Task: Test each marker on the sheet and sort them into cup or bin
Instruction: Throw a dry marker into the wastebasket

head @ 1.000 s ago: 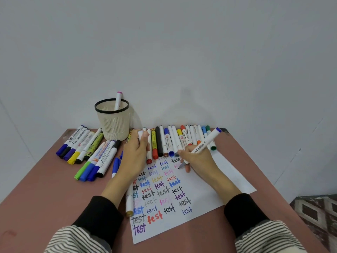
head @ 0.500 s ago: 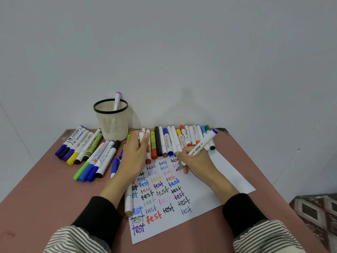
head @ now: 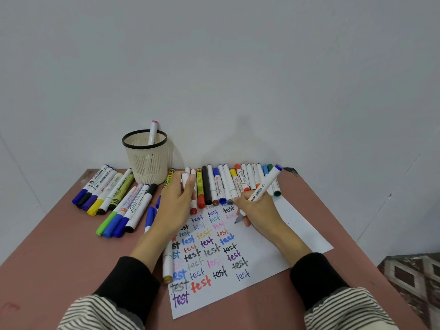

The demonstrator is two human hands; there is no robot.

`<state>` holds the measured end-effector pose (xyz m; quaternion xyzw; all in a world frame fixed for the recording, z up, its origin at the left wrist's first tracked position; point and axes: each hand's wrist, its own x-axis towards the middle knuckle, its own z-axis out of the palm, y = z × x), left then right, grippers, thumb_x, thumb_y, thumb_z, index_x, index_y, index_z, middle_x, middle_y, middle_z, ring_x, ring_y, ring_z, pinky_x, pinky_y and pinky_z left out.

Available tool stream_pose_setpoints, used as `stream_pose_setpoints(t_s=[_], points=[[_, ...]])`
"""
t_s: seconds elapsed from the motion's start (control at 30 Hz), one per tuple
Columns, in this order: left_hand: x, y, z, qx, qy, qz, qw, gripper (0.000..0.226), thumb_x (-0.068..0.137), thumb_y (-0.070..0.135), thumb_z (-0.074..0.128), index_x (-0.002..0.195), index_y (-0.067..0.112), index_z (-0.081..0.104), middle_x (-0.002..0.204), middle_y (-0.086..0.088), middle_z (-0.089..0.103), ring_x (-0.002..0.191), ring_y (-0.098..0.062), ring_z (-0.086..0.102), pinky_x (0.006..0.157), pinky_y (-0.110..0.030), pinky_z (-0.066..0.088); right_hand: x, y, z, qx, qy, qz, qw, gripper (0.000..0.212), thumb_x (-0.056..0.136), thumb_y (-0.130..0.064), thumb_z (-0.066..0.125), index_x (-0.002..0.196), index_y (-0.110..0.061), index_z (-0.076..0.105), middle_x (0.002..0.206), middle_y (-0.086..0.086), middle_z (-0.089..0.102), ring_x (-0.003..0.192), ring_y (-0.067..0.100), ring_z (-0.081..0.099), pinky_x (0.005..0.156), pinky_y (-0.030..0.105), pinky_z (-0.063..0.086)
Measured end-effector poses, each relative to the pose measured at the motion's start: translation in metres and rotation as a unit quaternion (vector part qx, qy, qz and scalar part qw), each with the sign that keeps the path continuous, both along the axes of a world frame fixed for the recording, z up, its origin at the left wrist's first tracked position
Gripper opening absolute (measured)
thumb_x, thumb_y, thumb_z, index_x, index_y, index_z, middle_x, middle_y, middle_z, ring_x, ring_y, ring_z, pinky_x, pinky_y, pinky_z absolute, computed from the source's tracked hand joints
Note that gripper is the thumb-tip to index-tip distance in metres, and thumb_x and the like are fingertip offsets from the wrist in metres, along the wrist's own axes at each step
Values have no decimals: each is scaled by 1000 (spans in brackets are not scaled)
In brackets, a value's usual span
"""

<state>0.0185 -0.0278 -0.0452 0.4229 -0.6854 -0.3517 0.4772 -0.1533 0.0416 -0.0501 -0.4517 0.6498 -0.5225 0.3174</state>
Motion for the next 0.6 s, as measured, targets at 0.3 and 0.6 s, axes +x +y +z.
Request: stream_pose_setpoints(t_s=[0.3,0.6], points=[[1,0,-1,-10,2,1,1000,29,102,37,40,78,21,44,72,3,56,56,7,51,52,-8,39,-2,-2,-1,-2,-3,-10,1000,32,91,-7,59,60,-9,49,58,9,51,51,17,54,45,15,42],[1,-1,-2,-9,-3,-2,1000,29,102,36,40,79,20,45,72,4,56,56,10,51,54,-8,40,-2,-3,-4,-21,-5,-23,1000,36,95,-14,59,60,-10,49,58,6,45,46,9,43,46,18,39]])
